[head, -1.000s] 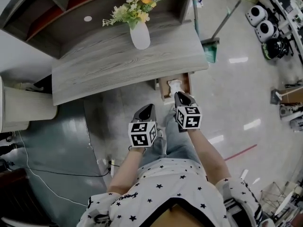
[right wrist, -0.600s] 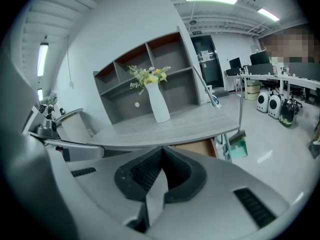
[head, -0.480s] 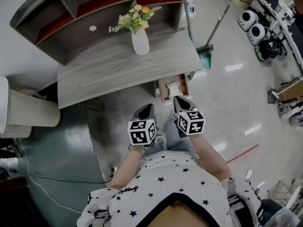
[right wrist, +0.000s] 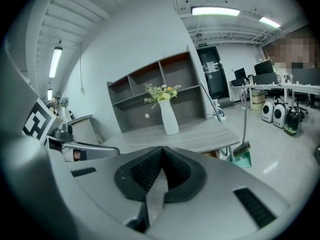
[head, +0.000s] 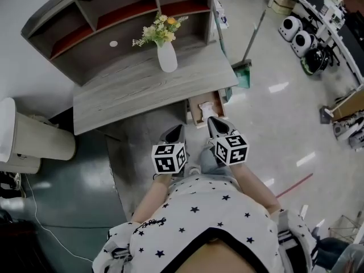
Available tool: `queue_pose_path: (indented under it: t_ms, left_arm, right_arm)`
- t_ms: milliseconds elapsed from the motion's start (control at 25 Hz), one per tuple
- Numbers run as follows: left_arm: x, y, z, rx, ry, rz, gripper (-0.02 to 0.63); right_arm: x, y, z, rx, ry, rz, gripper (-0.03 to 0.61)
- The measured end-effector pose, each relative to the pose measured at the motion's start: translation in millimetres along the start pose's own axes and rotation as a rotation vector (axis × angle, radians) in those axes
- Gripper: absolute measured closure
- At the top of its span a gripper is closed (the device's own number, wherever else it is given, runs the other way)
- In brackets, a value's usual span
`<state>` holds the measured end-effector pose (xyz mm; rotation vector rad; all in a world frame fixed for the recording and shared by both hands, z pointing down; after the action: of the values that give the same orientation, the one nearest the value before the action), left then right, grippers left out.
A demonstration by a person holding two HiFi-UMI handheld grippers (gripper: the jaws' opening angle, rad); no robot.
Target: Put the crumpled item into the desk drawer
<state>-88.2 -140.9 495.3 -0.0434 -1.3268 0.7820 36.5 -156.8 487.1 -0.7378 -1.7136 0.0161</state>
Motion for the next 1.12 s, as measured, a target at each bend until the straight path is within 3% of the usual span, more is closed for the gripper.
queue_pose_path:
  t_ms: [360,1120]
  left_arm:
    - [-6,15,-5,0.002,-0.022,-0.035,0.600]
    - [-5,8,-10,-0.001,-0.014,-0.022,0.600]
  right_arm:
    - [0,16,14,-0.028,-0.005,-0.030,0.584]
    - [-7,18,12,-0.032,0.015,-0.031,0.586]
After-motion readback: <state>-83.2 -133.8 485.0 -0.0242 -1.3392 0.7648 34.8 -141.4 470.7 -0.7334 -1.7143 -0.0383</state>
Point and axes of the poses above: the fingertips, and each gripper's own axes: y backward along the fingers, z to its left, x out of its underside, the point moved 2 cm from there along y, backward along the fingers, and after that the axes turned 3 degrees about -y, right-handed, at the moved point
